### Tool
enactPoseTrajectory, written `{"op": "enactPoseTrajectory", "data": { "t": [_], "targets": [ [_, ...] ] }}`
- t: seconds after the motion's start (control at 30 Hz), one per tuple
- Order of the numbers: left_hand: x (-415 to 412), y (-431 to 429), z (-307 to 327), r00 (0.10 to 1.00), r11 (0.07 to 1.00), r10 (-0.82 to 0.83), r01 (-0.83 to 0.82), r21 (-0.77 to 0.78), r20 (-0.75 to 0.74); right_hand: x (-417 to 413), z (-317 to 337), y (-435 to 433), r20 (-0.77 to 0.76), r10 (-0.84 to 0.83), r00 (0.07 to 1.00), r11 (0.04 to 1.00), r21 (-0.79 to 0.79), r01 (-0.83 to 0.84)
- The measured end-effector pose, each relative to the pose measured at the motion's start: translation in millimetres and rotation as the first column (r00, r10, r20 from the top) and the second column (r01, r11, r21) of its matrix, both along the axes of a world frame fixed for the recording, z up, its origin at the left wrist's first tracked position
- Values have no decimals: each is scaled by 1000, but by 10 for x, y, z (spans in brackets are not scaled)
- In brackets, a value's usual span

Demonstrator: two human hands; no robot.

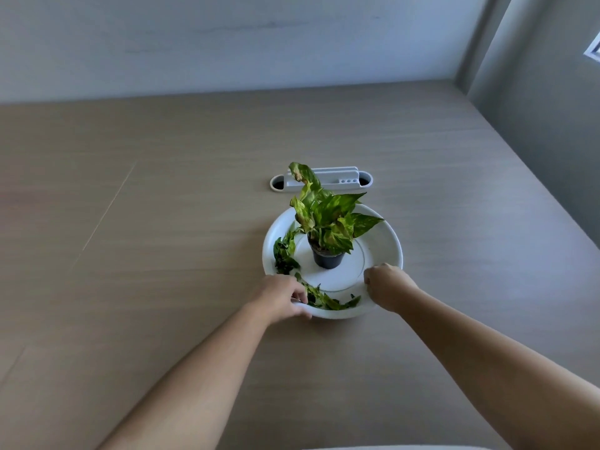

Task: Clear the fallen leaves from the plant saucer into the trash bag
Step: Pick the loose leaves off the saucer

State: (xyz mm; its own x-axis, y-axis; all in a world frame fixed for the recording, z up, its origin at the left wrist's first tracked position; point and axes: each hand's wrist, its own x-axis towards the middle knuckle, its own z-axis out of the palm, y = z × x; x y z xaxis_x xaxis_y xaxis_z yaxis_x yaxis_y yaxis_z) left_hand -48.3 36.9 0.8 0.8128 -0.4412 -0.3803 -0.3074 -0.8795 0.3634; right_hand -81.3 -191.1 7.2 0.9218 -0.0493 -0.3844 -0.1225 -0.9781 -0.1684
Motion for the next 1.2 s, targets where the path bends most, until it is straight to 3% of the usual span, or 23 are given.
{"op": "enactPoseTrajectory", "data": {
  "t": [0.13,0.3,0.43,0.63,0.93,1.1,1.2],
  "targets": [
    [-108,-135,-15,998,999,-29,28,24,50,-35,-39,93,-48,98,994,995,18,-97],
    [-66,-198,-21,995,989,94,-95,-116,-11,-12,-110,95,-7,49,999,987,153,-48],
    [-11,-282,3,998,999,-25,24,27,66,-5,-103,181,-25,33,999,989,145,-29],
    [3,-413,-71,992,989,-78,64,132,99,26,-165,369,-30,44,999,997,69,-42],
    [50,-342,-183,998,997,63,-64,-39,-14,15,-207,259,-7,20,1000,962,273,-17],
    [63,-323,-157,997,995,76,-77,-63,-7,32,-125,229,49,-24,999,969,248,12],
    [59,-341,-101,1000,1000,20,-20,-16,17,71,-109,161,76,-129,989,971,210,111]
  ]
}}
